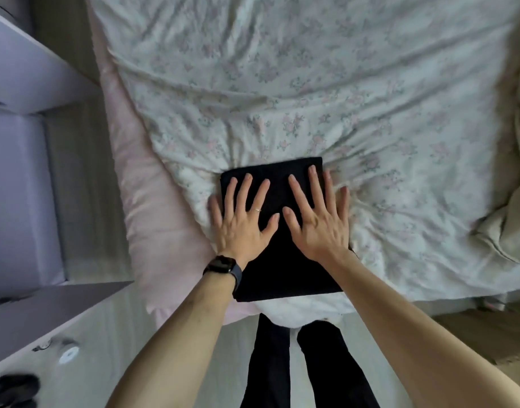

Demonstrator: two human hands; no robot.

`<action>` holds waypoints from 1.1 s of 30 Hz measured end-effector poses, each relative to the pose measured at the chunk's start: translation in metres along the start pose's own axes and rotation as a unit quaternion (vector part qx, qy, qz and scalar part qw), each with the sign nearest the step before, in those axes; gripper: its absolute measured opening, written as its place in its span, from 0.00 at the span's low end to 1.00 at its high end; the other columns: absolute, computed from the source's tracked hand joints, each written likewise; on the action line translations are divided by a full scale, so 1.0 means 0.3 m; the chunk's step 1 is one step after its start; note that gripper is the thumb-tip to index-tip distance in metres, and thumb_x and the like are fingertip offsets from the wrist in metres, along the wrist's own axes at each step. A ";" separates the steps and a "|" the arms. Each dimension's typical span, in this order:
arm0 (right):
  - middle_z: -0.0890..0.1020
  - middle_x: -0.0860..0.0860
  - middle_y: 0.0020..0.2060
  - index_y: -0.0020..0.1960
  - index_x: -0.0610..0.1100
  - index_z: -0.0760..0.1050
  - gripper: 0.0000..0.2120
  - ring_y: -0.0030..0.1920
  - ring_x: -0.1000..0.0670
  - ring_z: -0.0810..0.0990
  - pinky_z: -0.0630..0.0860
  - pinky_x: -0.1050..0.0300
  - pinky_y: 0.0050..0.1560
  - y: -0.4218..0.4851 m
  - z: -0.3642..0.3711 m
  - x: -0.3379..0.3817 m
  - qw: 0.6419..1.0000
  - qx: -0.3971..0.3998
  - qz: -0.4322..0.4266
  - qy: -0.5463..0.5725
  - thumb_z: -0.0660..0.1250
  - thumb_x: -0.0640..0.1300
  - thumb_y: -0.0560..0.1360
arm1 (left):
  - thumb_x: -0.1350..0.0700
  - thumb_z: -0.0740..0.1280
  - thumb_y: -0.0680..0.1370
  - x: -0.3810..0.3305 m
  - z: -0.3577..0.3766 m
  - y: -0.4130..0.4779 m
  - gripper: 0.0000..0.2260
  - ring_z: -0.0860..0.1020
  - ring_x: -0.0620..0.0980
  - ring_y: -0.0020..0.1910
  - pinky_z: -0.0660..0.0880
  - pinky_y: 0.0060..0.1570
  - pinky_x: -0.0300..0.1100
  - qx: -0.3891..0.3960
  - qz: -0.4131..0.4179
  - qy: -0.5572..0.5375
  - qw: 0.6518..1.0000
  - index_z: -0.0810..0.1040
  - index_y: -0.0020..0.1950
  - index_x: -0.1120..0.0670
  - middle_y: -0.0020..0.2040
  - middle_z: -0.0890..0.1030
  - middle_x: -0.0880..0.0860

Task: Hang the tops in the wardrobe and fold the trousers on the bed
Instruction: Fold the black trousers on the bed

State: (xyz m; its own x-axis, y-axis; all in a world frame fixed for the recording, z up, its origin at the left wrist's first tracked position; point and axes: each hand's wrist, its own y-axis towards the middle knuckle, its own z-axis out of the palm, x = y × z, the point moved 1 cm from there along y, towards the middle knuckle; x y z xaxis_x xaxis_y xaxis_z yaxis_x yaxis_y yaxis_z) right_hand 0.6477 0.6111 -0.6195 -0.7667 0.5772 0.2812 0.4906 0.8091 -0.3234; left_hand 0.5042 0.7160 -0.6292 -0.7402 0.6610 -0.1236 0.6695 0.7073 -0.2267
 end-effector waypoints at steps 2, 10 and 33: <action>0.44 0.51 0.82 0.82 0.59 0.43 0.35 0.82 0.48 0.41 0.39 0.36 0.78 -0.100 -0.047 0.008 0.998 0.001 0.061 0.023 0.53 0.66 0.81 | 0.37 0.62 0.79 0.012 -0.095 0.029 0.29 0.68 0.61 0.71 0.64 0.67 0.62 -0.030 0.046 0.010 0.998 0.69 0.76 0.49 0.73 0.70 0.58; 0.65 0.46 0.74 0.79 0.47 0.56 0.45 0.74 0.43 0.66 0.68 0.44 0.71 -0.564 -0.110 0.027 0.749 -0.027 0.492 0.444 0.75 0.60 0.72 | 0.44 0.67 0.79 -0.035 -0.370 0.316 0.27 0.72 0.56 0.70 0.71 0.65 0.50 0.269 0.024 -0.089 0.959 0.68 0.76 0.52 0.72 0.73 0.54; 0.84 0.52 0.52 0.65 0.52 0.76 0.18 0.47 0.50 0.84 0.79 0.57 0.43 0.036 -0.439 -0.233 0.816 -0.016 0.303 0.493 0.73 0.49 0.76 | 0.52 0.78 0.72 0.062 -0.361 0.099 0.23 0.84 0.52 0.55 0.80 0.55 0.50 0.219 -0.331 -0.636 0.661 0.78 0.65 0.55 0.59 0.85 0.53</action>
State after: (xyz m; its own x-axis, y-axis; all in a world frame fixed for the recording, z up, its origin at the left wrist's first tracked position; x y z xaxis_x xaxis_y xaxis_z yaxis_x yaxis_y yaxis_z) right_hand 0.7612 0.5938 -0.5235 0.3175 0.6674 0.6737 0.6783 0.3367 -0.6532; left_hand 0.5172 0.7764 -0.5335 -0.5018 -0.7007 -0.5072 0.2967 0.4114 -0.8618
